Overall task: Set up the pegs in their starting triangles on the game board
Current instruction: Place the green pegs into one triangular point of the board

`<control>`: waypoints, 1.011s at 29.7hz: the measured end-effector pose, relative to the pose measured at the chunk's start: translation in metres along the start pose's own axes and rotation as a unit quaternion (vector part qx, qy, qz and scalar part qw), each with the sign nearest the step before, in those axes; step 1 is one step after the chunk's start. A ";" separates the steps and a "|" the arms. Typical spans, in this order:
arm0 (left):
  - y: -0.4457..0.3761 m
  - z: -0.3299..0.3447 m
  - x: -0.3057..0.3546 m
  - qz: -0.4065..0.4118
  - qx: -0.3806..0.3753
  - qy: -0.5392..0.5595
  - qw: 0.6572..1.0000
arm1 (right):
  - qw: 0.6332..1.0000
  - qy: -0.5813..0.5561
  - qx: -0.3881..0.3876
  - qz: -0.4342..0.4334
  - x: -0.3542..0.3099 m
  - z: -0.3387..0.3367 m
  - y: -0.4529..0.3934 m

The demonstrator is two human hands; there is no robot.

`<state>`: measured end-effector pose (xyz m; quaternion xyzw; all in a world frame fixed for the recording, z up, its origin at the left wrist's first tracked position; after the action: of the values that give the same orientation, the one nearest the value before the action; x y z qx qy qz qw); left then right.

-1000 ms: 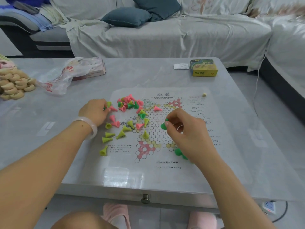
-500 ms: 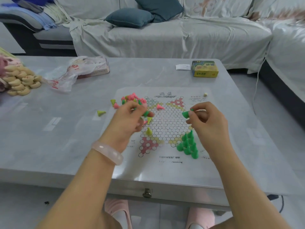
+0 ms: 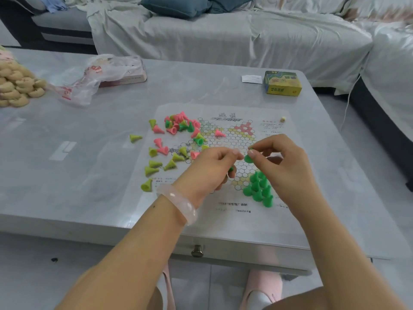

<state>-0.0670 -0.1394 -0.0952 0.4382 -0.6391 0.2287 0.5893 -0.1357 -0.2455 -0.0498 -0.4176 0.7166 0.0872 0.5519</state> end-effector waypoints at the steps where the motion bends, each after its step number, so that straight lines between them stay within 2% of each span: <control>1: 0.002 0.003 -0.001 -0.008 -0.020 0.009 1.000 | 1.000 -0.015 -0.005 0.007 -0.001 0.002 0.000; 3: 0.005 0.008 -0.001 -0.016 -0.048 0.033 0.998 | 0.998 -0.046 -0.026 0.020 -0.002 0.007 0.002; 5: 0.005 0.005 0.001 -0.013 -0.042 0.036 0.998 | 0.997 -0.062 -0.036 0.026 -0.003 0.010 0.004; 9: 0.002 -0.001 0.005 0.022 -0.019 -0.036 0.999 | 0.996 -0.077 -0.040 0.029 -0.004 0.009 0.005; 12: 0.003 0.002 0.006 0.037 -0.030 -0.065 0.997 | 0.997 -0.063 -0.027 0.035 0.001 0.005 0.003; 16: 0.001 -0.007 0.009 0.044 -0.001 -0.062 0.997 | 0.999 -0.003 0.010 0.040 0.016 -0.004 -0.004; 21: -0.001 -0.025 0.016 0.036 0.040 0.069 0.996 | 0.986 0.141 -0.073 0.044 0.032 0.009 0.001; 25: -0.002 -0.031 0.015 0.028 0.055 0.094 0.994 | 0.975 0.195 -0.100 0.035 0.036 0.013 0.003; 30: 0.000 -0.029 0.015 0.024 0.056 0.088 0.994 | 0.972 0.206 -0.112 0.032 0.038 0.014 0.004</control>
<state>-0.0500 -0.1197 -0.0754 0.4327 -0.5816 0.3158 0.6122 -0.1302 -0.2538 -0.0890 -0.4622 0.8136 0.0964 0.3392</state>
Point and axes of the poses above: each hand's wrist, its own y-axis away from the middle knuckle, its own z-axis out of the palm, x = y × z, the point moved 9 cm from there along -y, towards the middle knuckle, and after that the axes turned 11 degrees about x, right-handed, at the moved point
